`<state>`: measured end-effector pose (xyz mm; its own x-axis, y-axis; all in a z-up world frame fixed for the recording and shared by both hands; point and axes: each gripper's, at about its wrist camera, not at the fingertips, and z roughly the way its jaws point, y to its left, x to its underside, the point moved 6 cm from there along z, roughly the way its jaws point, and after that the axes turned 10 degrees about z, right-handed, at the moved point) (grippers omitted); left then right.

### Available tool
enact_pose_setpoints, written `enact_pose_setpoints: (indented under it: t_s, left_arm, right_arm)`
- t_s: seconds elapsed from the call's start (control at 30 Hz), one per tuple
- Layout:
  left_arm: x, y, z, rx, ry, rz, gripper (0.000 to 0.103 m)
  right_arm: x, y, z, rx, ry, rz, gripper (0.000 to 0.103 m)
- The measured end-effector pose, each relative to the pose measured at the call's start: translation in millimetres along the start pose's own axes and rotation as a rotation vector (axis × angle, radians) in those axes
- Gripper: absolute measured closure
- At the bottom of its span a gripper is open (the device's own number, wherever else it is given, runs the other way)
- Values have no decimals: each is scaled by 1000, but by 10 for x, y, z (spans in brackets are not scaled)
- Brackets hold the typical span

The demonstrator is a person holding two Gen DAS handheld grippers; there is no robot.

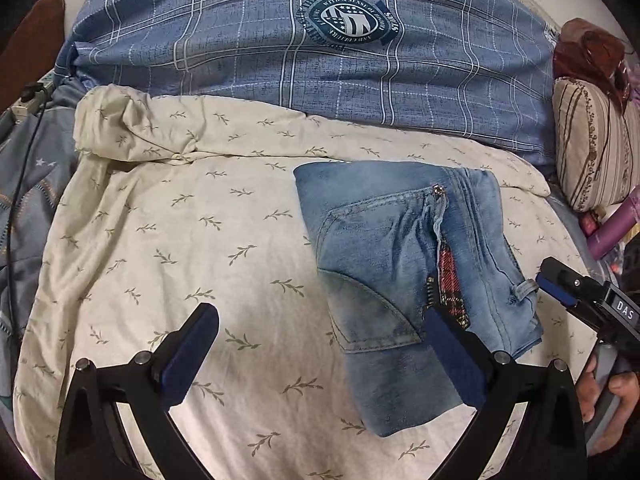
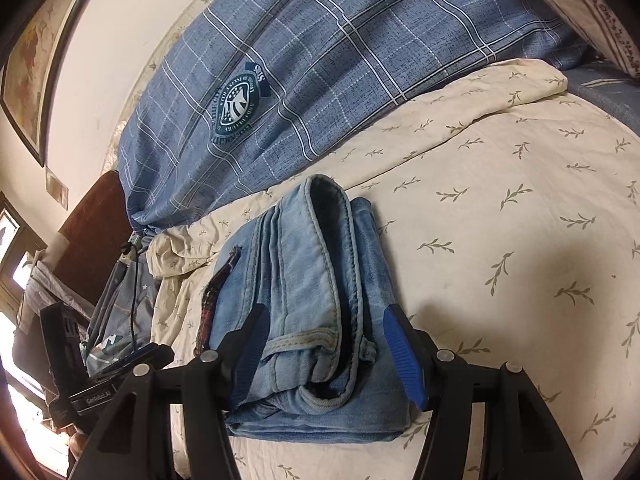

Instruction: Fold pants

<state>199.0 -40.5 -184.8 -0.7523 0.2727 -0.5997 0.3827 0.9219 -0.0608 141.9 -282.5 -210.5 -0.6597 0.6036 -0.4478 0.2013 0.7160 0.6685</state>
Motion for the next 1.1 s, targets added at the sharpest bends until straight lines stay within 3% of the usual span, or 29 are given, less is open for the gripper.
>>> enact_pose_setpoints:
  t_s: [0.57, 0.8, 0.97, 1.1]
  left_arm:
    - [-168, 83, 336, 80, 26, -29, 0]
    - [-230, 76, 436, 104, 25, 12, 0]
    - [-341, 28, 236, -90, -80, 122, 0]
    - [-373, -14, 130, -144, -114, 163, 0]
  right_arm:
    - [-265, -263, 183, -79, 91, 25, 40]
    - [-359, -343, 306, -83, 108, 31, 40]
    - [-417, -334, 252, -97, 73, 32, 40]
    - [-422, -278, 229, -110, 57, 31, 40]
